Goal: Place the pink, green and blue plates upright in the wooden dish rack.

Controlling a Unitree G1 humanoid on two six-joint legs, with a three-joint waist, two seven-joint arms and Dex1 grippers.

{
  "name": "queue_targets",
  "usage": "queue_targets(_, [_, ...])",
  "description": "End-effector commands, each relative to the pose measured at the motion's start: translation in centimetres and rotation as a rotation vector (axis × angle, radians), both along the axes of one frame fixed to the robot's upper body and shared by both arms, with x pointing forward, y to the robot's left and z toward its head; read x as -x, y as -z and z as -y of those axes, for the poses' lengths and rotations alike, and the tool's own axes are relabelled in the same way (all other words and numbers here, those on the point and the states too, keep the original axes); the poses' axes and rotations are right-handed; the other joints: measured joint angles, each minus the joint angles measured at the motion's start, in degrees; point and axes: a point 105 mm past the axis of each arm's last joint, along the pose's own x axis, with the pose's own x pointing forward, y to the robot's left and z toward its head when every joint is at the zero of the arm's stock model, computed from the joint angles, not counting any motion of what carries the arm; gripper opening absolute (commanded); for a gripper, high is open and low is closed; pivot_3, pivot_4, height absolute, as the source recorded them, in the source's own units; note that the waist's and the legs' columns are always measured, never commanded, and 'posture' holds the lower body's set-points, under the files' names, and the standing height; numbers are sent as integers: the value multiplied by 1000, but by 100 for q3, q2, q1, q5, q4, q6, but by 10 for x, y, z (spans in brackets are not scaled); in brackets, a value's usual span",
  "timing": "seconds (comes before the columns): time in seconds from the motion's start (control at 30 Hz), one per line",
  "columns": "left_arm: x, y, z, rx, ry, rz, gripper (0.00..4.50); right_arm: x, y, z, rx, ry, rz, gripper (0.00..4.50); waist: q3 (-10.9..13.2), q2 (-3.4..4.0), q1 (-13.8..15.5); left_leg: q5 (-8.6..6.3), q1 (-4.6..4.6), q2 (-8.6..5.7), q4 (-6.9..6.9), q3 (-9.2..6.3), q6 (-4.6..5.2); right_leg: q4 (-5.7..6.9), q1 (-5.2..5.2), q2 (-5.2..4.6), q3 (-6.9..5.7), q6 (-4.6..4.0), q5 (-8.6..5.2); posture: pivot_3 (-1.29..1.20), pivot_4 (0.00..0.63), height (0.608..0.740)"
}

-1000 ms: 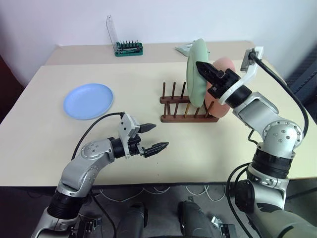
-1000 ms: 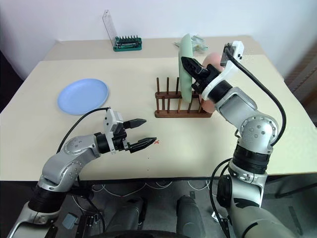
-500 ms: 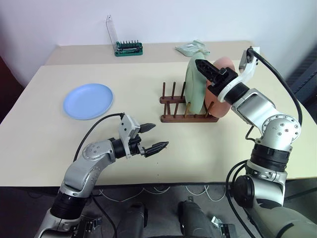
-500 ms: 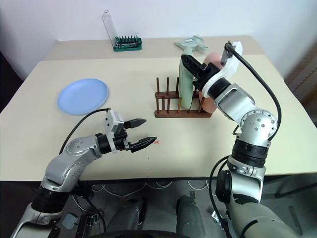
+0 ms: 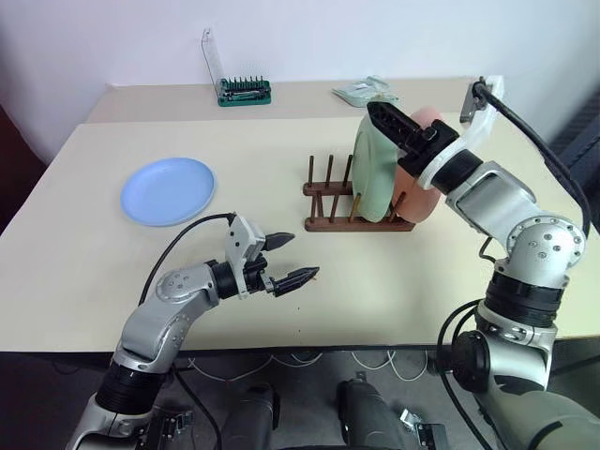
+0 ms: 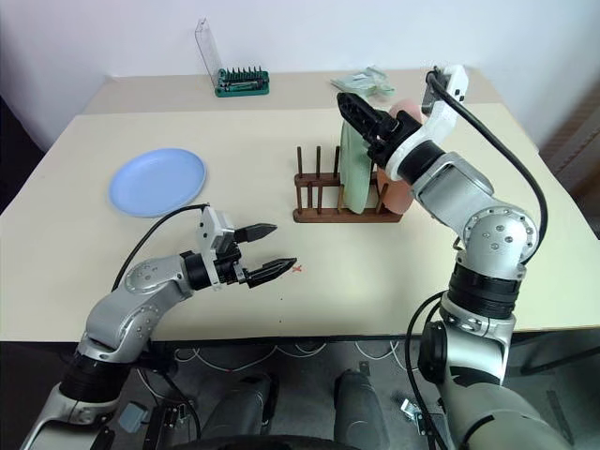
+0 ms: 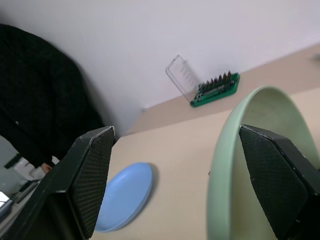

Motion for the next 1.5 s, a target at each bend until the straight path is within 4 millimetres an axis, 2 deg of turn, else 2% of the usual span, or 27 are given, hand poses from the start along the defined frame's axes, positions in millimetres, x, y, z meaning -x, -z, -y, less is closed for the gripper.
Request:
queue_targets(0.03, [-2,-20,0,23,-6,62,4500,11,-18,0,63,16,95,4030,0,0,1,0,0,0,0,0,0,0,0,0,0,0,0,0,150,740])
queue_targets(0.23, [-5,-22,0,21,-12,74,4500,10,-14,-1,105,26,89,4030,0,0,-8,0,0,1,-1,1,0,-1,-1,0,0,0,0,0,150,740])
queue_targets(0.3, [-7,-21,-4,31,-33,78,4500,14,-20,-4,142,19,142,4030,0,0,3,0,0,0,-1,1,0,-2,0,0,0,0,0,0,150,740])
queue_targets(0.4, [-14,-26,-17,89,-97,93,4500,24,-36,-11,280,21,299,4030,1,2,5,0,-1,0,-1,1,0,-4,-2,0,0,1,0,0,150,740])
queue_targets(0.47, [-21,-34,-31,153,-161,102,4500,27,-40,-16,424,31,385,4030,2,2,5,0,-2,0,-1,0,0,-5,-1,0,-2,1,-1,0,150,740])
queue_targets(0.5, [-30,-42,-45,183,-240,130,4500,30,-39,-22,524,24,443,4030,2,1,-5,0,-2,0,-1,1,0,-5,-1,0,-2,2,-1,0,150,740])
queue_targets(0.57, [-65,-51,-100,226,-579,153,4500,33,-30,-41,775,-3,570,4030,3,3,0,0,-2,1,-1,2,0,-7,-1,0,-3,4,-2,0,150,740])
queue_targets(0.63, [-86,-55,-147,229,-859,163,4500,32,-19,-55,931,-32,654,4030,2,-5,-30,0,0,8,2,0,0,-6,-3,9,-7,7,-4,0,150,740])
queue_targets(0.73, [-97,-60,-189,227,-1118,174,4500,29,-5,-66,1062,-66,736,4030,2,-7,-17,0,1,8,2,0,-1,-8,-1,8,-6,11,-4,0,150,740])
queue_targets(0.8, [-99,-49,-248,134,-1436,80,4500,27,0,-78,1081,-94,788,4030,5,-19,8,1,-2,-2,3,0,-2,-9,0,-2,-5,13,-4,0,150,740])
queue_targets(0.83, [-97,-45,-266,118,-1528,36,4500,26,1,-82,1084,-104,807,4030,11,-30,2,1,-2,-5,5,-1,-3,-7,-1,-3,-6,13,-4,0,150,740])
queue_targets(0.87, [-98,-41,-273,78,-1550,9,4500,26,1,-86,1073,-117,820,4030,14,-39,-10,1,-3,-5,4,-2,-3,-5,-5,-2,-6,12,-3,0,150,740])
queue_targets(0.93, [-105,-30,-268,-2,-1496,-68,4500,29,0,-92,1050,-139,835,4030,13,-41,-2,2,-5,-4,2,-3,-4,-5,-8,-1,-6,12,-3,0,150,740])
queue_targets(1.07, [-110,-16,-265,30,-1455,-210,4500,29,3,-95,1042,-152,841,4030,14,-53,77,2,-10,-11,7,-15,-5,-7,-2,-4,-12,13,-3,0,150,740])
queue_targets(1.13, [-110,-7,-271,21,-1486,-281,4500,30,6,-94,1050,-154,836,4030,13,-62,41,2,-10,-12,8,-16,-6,-7,0,-4,-12,13,-3,0,150,740])
queue_targets(1.23, [-114,1,-267,49,-1460,-360,4500,30,9,-94,1057,-157,831,4030,13,-63,4,5,-9,-10,3,-16,-11,0,-8,-3,-13,12,-3,0,150,740])
queue_targets(1.33, [-120,1,-265,86,-1452,-375,3735,31,13,-92,1071,-153,820,4099,13,-63,-10,7,-8,-8,2,-15,-13,4,-10,-2,-12,12,-3,0,150,740])
queue_targets(1.5, [-123,-4,-268,137,-1487,-356,1270,30,18,-90,1087,-140,806,4099,13,-63,-15,7,-8,-7,1,-12,-13,4,-13,-3,-12,12,-2,0,150,740])
